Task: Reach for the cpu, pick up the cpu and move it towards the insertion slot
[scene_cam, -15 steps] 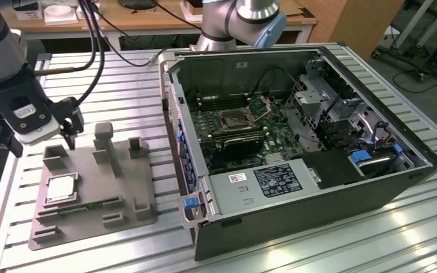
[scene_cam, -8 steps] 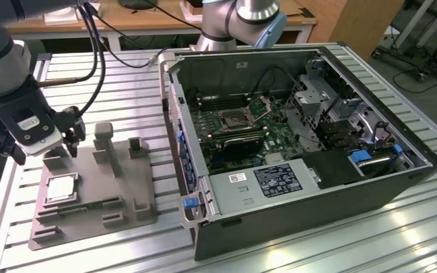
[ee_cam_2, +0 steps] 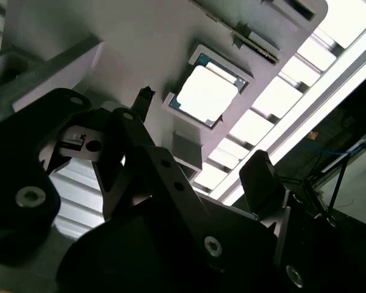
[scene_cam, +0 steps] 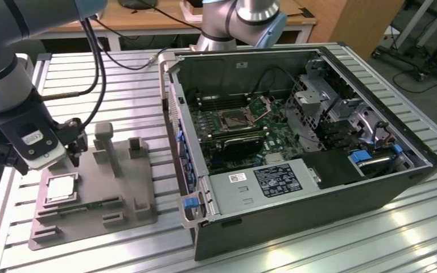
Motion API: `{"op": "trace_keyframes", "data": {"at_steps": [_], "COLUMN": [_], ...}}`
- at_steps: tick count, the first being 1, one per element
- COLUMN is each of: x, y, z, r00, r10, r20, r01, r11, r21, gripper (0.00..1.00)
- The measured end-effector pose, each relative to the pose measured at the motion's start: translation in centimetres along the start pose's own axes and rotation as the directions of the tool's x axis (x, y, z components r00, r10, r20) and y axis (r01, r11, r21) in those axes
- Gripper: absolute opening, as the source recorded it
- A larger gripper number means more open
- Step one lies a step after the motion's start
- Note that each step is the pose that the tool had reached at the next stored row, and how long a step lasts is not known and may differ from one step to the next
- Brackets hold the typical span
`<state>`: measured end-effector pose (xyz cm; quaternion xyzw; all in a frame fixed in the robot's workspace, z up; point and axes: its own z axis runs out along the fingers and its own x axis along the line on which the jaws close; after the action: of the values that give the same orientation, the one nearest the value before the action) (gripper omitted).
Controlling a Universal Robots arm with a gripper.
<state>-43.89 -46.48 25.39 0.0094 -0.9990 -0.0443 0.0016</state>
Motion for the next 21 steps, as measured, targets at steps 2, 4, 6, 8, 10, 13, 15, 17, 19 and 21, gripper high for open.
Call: {"op": "trace_keyframes", "data": {"at_steps": [2, 4, 6, 8, 10, 13, 15, 17, 19, 21], "x": [0.08, 0.14, 0.24, 0.26, 0.27, 0.28, 0.28, 0.28, 0.28, 0.28], "y": [-0.04, -0.07, -0.09, -0.14, -0.17, -0.18, -0.18, -0.18, -0.18, -0.18], "z": [0.37, 0.73, 1.09, 1.45, 1.82, 1.90, 1.90, 1.92, 1.93, 1.93], "r00": [1.0000, 1.0000, 1.0000, 1.0000, 1.0000, 1.0000, 1.0000, 1.0000, 1.0000, 1.0000], "r10": [0.000, 0.000, 0.000, 0.000, 0.000, 0.000, 0.000, 0.000, 0.000, 0.000], "r20": [0.0000, 0.0000, 0.0000, 0.0001, 0.0001, -0.0002, -0.0002, 0.0000, 0.0000, -0.0001], "r01": [0.000, 0.000, 0.000, 0.000, 0.000, 0.000, 0.000, 0.000, 0.000, 0.000], "r11": [1.0000, 1.0000, 1.0000, 1.0000, 1.0000, 1.0000, 1.0000, 1.0000, 1.0000, 1.0000], "r21": [0.0000, 0.0000, 0.0000, 0.0000, -0.0001, -0.0002, -0.0003, -0.0003, -0.0003, -0.0003], "gripper": [0.84, 0.84, 0.84, 0.82, 0.76, 0.69, 0.69, 0.69, 0.69, 0.69]}}
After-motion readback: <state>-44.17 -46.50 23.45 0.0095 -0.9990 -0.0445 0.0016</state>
